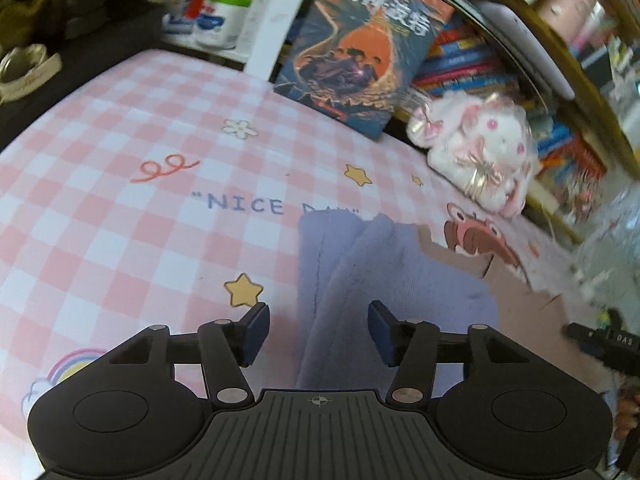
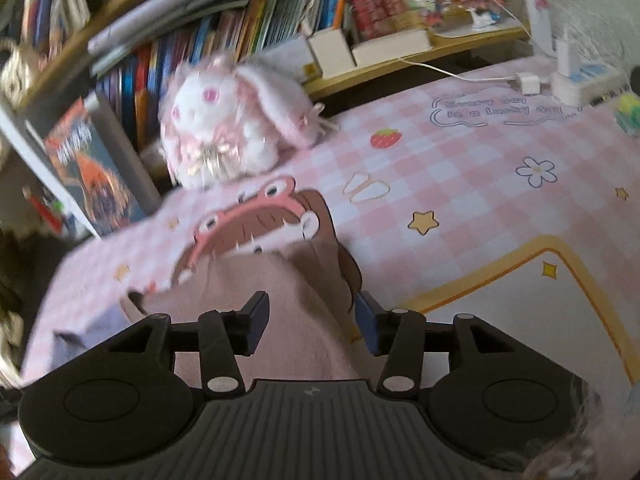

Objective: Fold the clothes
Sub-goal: 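Lay the hem over the collar and open both grippers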

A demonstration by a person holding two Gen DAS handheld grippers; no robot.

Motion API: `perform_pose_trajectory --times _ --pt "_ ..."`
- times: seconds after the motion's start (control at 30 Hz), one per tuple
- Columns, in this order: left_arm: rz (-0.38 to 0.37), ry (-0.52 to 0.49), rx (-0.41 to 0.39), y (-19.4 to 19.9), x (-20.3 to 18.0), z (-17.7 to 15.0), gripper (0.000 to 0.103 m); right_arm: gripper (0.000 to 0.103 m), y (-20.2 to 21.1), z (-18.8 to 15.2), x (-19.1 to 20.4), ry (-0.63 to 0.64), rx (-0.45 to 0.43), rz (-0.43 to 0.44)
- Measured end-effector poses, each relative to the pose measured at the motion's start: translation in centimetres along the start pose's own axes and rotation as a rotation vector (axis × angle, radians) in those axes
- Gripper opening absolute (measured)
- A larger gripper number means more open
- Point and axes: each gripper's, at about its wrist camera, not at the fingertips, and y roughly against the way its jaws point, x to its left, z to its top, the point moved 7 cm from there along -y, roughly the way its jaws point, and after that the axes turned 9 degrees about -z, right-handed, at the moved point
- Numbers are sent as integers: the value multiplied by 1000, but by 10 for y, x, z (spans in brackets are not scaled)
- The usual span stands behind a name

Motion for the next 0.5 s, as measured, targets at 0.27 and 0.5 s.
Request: perform_pose_trajectory --times 0.27,0.5 --pt "-11 -230 -76 18 -33 11 4 5 8 -3 6 99 -46 -39" --pt "-17 -165 -71 8 -20 24 6 5 39 27 6 16 -183 48"
